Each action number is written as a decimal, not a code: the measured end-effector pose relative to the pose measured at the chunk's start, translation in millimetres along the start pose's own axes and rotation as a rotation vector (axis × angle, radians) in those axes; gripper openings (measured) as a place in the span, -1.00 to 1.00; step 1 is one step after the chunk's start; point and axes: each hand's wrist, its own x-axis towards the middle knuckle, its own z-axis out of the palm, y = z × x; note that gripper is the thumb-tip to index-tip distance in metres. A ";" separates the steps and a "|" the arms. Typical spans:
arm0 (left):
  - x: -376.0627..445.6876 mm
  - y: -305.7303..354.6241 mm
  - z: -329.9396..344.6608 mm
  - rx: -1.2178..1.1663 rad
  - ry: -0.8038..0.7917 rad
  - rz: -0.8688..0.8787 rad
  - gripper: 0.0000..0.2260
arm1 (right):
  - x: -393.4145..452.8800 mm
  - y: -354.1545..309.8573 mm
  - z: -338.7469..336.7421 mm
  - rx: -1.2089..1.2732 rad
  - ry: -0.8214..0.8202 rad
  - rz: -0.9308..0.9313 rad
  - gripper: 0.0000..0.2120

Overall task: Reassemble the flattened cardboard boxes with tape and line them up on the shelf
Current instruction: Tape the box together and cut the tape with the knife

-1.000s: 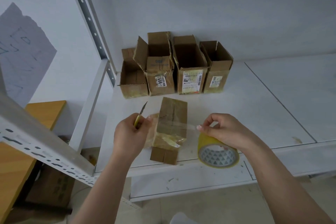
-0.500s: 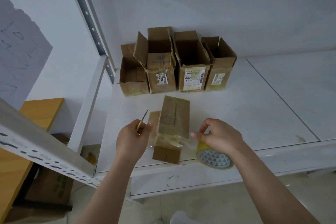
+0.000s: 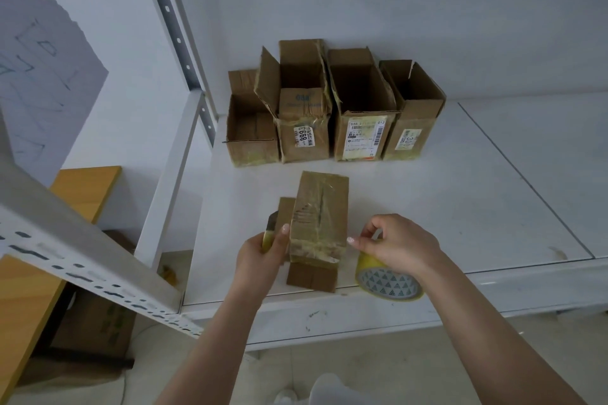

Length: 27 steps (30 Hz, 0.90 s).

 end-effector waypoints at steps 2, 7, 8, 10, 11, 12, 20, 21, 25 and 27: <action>-1.5 -1.0 1.9 0.013 -0.012 -0.023 -0.55 | 0.2 -0.2 -1.1 -0.010 0.000 0.005 -0.64; -6.5 -7.5 8.3 0.089 -0.017 -0.095 -0.50 | 0.3 -1.4 -2.9 -0.012 -0.015 0.013 -0.63; -6.8 -7.7 7.8 0.098 -0.025 -0.090 -0.53 | 0.1 -2.0 -3.6 -0.015 -0.018 0.013 -0.63; -6.2 -7.1 0.4 0.160 -0.027 -0.062 -0.64 | -0.5 -2.0 -5.1 -0.014 -0.022 0.010 -0.64; -5.3 -5.8 -6.1 0.188 -0.008 -0.047 -0.68 | -0.9 -1.1 -5.9 -0.014 -0.021 0.007 -0.64; -4.3 -2.2 -13.8 0.198 0.026 -0.031 -0.70 | -1.4 -0.4 -6.8 -0.017 -0.019 0.006 -0.64; -10.7 108.0 -14.0 0.083 -0.425 0.398 -0.66 | -4.2 -1.2 -10.0 0.017 -0.035 0.014 -0.66; -10.6 117.8 -4.1 0.126 -0.535 0.392 -0.66 | -3.8 -1.1 -10.5 0.021 -0.043 0.015 -0.66; 2.6 120.0 24.2 0.333 -0.749 0.235 -0.63 | -3.0 1.4 -9.8 0.078 -0.081 0.014 -0.66; 12.7 109.8 26.8 0.365 -0.709 0.198 -0.61 | -4.9 4.9 -11.3 0.270 -0.138 0.002 -0.71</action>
